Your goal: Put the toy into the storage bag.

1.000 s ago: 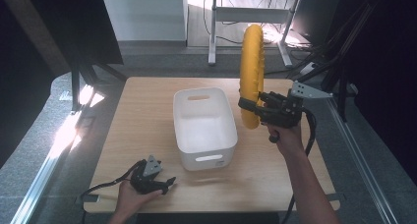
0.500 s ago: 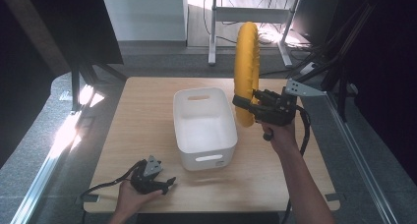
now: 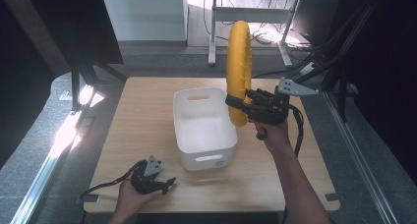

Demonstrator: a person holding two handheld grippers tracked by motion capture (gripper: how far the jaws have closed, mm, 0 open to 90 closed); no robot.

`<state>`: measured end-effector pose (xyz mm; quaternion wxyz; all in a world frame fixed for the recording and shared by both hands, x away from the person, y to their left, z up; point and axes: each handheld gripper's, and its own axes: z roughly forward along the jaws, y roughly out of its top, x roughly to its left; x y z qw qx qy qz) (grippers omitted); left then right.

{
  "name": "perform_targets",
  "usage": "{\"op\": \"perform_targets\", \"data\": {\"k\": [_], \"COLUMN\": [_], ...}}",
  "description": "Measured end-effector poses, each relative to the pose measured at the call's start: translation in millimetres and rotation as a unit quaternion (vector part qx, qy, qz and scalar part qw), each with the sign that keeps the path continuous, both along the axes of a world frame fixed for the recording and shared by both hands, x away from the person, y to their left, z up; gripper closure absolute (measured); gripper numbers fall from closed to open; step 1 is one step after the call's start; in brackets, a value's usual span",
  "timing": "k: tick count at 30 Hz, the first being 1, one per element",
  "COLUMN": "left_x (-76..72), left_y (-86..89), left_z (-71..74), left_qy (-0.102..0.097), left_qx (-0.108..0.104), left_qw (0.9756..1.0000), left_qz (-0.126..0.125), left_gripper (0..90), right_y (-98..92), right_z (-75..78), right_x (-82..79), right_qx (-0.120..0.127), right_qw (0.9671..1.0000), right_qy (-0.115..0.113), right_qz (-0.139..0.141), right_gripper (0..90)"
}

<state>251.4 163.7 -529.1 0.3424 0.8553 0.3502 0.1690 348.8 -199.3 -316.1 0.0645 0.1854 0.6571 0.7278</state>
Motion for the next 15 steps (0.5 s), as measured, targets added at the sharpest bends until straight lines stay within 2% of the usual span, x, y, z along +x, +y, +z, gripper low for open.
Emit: {"op": "perform_targets", "data": {"k": [15], "left_x": [0.2], "left_y": [0.2], "left_z": [-0.1], "left_qy": [0.001], "left_qx": [0.004], "left_qw": [1.0000], "left_qz": [-0.002], "left_gripper": [20.6], "right_y": [7.7], "right_z": [-2.0], "right_x": [3.3], "right_qx": [0.000], "right_qw": [1.0000], "right_qy": [0.003], "right_qz": [-0.003], "right_gripper": [50.3]}}
